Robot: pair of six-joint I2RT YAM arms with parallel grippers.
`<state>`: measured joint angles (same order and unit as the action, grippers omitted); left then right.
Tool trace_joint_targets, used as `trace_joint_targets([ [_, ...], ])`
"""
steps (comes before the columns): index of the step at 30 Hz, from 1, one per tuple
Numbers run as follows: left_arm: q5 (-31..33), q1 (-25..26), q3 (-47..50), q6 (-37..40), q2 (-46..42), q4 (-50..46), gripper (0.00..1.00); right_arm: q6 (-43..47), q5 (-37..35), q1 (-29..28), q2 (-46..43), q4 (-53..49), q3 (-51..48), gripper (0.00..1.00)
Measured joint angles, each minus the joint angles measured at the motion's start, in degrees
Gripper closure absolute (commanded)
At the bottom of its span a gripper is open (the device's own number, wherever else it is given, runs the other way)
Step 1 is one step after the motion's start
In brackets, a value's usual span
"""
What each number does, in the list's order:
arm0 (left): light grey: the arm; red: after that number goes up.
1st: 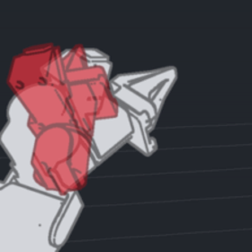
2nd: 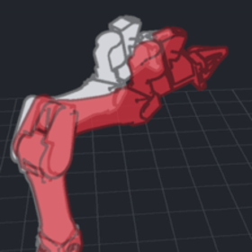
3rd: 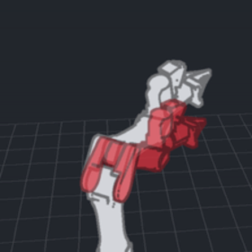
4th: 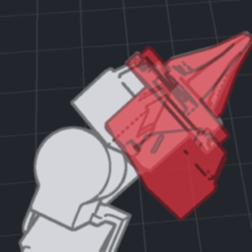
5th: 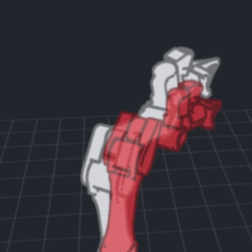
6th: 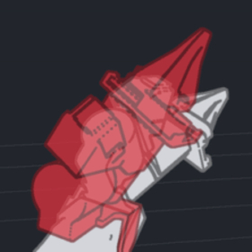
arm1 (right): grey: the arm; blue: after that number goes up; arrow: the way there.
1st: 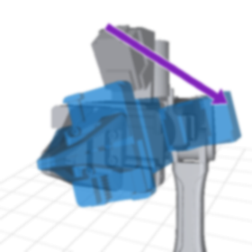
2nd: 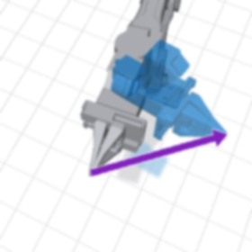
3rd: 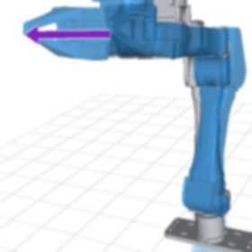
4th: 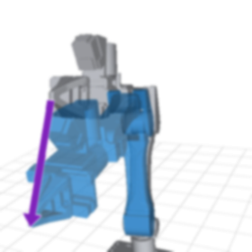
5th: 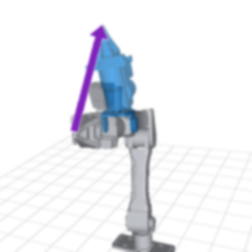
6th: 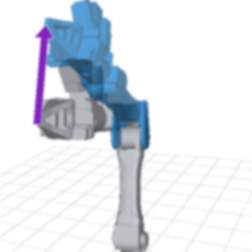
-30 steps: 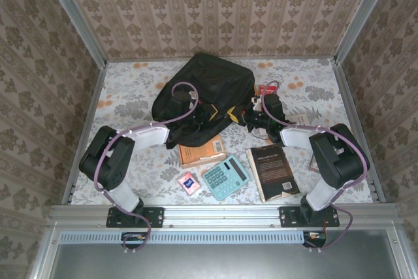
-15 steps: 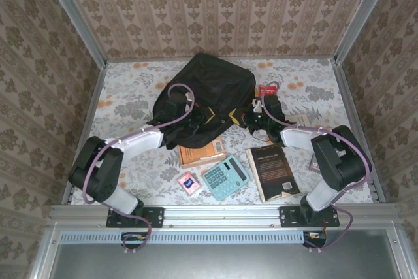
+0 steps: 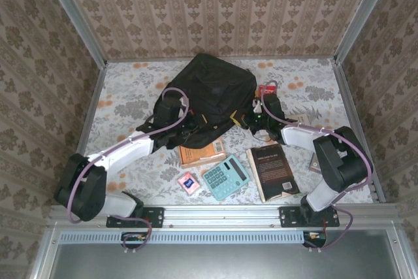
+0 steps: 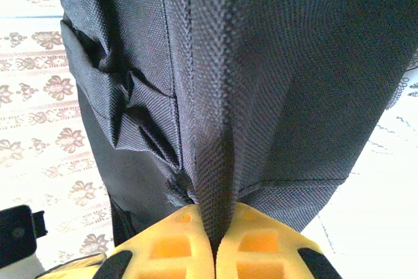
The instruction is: Pack the student bag
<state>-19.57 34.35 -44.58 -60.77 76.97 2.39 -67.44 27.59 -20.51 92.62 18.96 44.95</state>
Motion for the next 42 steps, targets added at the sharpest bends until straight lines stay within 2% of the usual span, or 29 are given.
trace_joint_targets([
  [8, 2.8, -0.4, 0.1, 7.1, -5.2, -6.0, 1.0, 7.2, -0.5, 0.7, -0.2, -13.5, 7.2, 1.0],
  [12, 3.3, -0.3, -0.7, 9.2, -5.4, -7.6, 1.0, 9.1, -0.5, 0.7, 0.0, -17.8, 9.7, 0.56],
  [14, 3.5, 0.0, -1.4, 10.0, -5.3, -8.2, 1.0, 9.8, -1.2, 0.8, 0.0, -20.0, 10.3, 0.42],
  [16, 3.8, 0.4, -2.4, 10.6, -4.9, -8.5, 1.0, 10.2, -1.8, 0.7, 0.0, -22.3, 10.8, 0.38],
  [23, 4.2, 3.1, -6.5, 12.7, -2.0, -9.1, 1.0, 6.4, -3.2, -2.7, -1.7, -31.0, 12.7, 0.4],
  [31, 4.2, 4.9, -9.1, 13.9, -0.2, -10.0, 1.0, -1.2, -3.2, -7.9, -2.5, -31.3, 13.1, 0.4],
  [34, 4.3, 5.8, -9.9, 14.1, 0.2, -10.1, 1.0, -2.9, -3.2, -8.7, -2.3, -31.1, 14.8, 0.44],
  [38, 4.4, 6.9, -10.5, 14.4, 0.2, -10.2, 1.0, -4.4, -3.2, -9.6, -1.5, -30.2, 17.3, 0.54],
  [42, 4.5, 7.6, -10.8, 14.6, 0.2, -10.2, 1.0, -4.8, -3.2, -10.1, -1.1, -29.9, 17.8, 0.57],
])
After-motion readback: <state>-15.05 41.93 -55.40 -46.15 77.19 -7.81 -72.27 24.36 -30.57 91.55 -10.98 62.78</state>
